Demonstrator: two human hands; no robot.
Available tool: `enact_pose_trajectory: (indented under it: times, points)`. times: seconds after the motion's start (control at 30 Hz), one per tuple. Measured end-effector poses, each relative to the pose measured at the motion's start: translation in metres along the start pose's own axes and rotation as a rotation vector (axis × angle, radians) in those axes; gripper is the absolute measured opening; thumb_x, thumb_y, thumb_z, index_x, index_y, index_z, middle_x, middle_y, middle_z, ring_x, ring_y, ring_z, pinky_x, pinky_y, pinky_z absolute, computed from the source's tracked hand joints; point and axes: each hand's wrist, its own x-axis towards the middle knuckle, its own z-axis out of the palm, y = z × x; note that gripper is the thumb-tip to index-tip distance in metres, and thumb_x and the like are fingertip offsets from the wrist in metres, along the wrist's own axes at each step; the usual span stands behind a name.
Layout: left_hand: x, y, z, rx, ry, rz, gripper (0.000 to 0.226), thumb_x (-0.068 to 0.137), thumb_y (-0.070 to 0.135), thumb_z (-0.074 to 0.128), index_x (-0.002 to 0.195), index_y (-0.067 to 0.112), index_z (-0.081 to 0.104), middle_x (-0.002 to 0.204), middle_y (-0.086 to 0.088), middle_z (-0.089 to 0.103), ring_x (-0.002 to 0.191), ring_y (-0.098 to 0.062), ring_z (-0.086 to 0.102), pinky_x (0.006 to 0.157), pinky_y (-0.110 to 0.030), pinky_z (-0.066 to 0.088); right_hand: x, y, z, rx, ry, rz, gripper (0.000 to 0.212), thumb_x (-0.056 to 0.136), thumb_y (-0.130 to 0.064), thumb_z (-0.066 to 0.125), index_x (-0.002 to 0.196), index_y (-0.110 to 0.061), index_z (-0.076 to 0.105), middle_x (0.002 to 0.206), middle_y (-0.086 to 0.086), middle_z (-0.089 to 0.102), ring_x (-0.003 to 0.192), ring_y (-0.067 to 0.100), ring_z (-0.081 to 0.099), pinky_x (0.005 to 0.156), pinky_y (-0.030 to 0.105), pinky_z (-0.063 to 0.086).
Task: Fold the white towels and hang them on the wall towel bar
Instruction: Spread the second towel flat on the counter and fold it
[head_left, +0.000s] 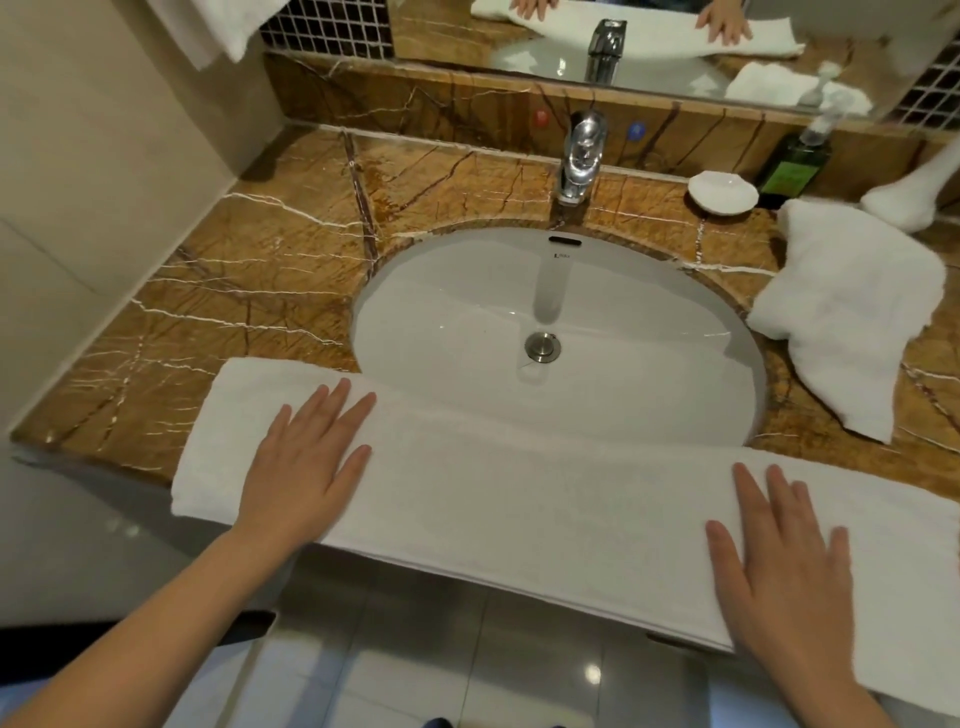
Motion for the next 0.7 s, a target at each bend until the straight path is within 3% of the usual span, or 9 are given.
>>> enact_pose_trajectory:
  times: [0.13,0.2,0.3,0.37,0.43,0.53,0.7]
  points:
    - [0.001,0.0,-0.001,-0.024,-0.018,0.015,0.067,0.088,0.061,-0.003,0.15,0.039,0.009,0.16,0.008,0.002,0.147,-0.013,-0.002,0.119,-0.04,0.0,-0.004,-0.043,-0.005,0.075,0.026,0.057,0.062,0.097,-0.045,0.015,0.151,-0.017,0.024,0.158,0.013,0.018,0.147,0.028,0.009,0.115,0.058,0.009]
    - [0.002,-0.001,-0.003,-0.075,-0.016,0.04,0.065,0.089,0.059,0.0,0.15,0.039,0.012,0.159,0.009,0.004,0.147,-0.012,-0.001,0.12,-0.04,0.001,-0.008,-0.091,-0.003,0.132,0.065,-0.088,0.064,0.094,-0.046,0.026,0.15,-0.015,0.028,0.157,0.014,0.022,0.147,0.028,0.011,0.116,0.056,0.009]
    - [0.004,-0.005,-0.006,-0.114,0.026,0.065,0.061,0.093,0.053,0.009,0.148,0.034,0.025,0.158,0.006,0.017,0.147,-0.013,0.009,0.12,-0.041,0.006,-0.013,-0.18,0.01,0.201,0.054,-0.324,0.062,0.094,-0.046,0.026,0.149,-0.018,0.03,0.157,0.011,0.024,0.147,0.025,0.013,0.118,0.051,0.007]
    - [0.007,-0.01,-0.007,-0.101,0.042,0.068,0.06,0.093,0.05,0.012,0.148,0.032,0.028,0.157,0.005,0.021,0.146,-0.014,0.012,0.119,-0.042,0.008,-0.014,-0.237,0.018,0.219,0.067,-0.401,0.061,0.094,-0.046,0.026,0.148,-0.018,0.033,0.155,0.012,0.029,0.146,0.027,0.019,0.117,0.049,0.005]
    - [0.009,-0.016,-0.006,-0.085,0.041,0.079,0.059,0.093,0.047,0.012,0.148,0.032,0.027,0.157,0.005,0.021,0.146,-0.014,0.012,0.119,-0.042,0.008,-0.015,-0.281,0.026,0.239,0.048,-0.473,0.059,0.096,-0.045,0.026,0.149,-0.019,0.029,0.157,0.011,0.024,0.147,0.026,0.014,0.115,0.048,-0.001]
    - [0.011,-0.027,-0.003,-0.069,0.032,0.084,0.059,0.092,0.043,0.01,0.149,0.035,0.022,0.158,0.007,0.015,0.147,-0.013,0.009,0.119,-0.041,0.006,-0.015,-0.309,0.044,0.245,-0.036,-0.497,0.057,0.1,-0.046,0.02,0.152,-0.021,0.02,0.16,0.009,0.016,0.148,0.024,0.006,0.116,0.046,-0.009]
    - [0.011,-0.035,0.002,-0.086,0.053,0.074,0.055,0.095,0.044,0.011,0.149,0.039,0.02,0.158,0.01,0.013,0.146,-0.011,0.008,0.119,-0.041,0.005,-0.015,-0.309,0.059,0.133,0.022,-0.419,0.056,0.098,-0.045,0.025,0.148,-0.022,0.033,0.152,0.009,0.036,0.143,0.028,0.029,0.113,0.047,0.007]
